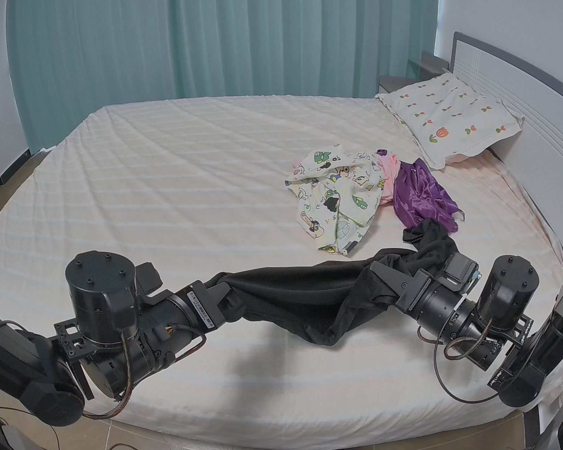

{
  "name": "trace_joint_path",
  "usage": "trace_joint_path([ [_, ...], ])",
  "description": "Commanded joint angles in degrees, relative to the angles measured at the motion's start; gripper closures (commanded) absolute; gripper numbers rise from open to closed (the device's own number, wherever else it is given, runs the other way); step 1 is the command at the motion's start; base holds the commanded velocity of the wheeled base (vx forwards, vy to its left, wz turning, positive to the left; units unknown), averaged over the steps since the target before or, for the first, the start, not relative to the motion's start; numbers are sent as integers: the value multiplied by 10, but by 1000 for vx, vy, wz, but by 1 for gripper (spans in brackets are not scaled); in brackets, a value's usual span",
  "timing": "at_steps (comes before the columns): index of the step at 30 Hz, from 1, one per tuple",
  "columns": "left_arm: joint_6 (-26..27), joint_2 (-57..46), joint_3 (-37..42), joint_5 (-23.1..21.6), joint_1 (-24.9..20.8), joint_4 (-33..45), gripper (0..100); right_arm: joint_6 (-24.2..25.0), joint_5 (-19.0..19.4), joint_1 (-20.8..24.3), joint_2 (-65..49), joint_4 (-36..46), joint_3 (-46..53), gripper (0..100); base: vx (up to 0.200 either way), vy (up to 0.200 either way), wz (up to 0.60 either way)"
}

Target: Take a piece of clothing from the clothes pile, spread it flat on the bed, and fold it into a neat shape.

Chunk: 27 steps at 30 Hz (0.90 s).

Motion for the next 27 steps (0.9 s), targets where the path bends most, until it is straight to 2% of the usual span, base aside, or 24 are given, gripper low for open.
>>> trace_joint_path([
  [1, 1, -2, 0, 1, 0, 1, 100, 0, 0, 2, -1, -6, 0, 100, 0, 200, 0],
  [27, 1, -2, 3, 0, -3, 2, 100, 1, 1, 6, -1, -6, 0, 100, 0, 200, 0],
])
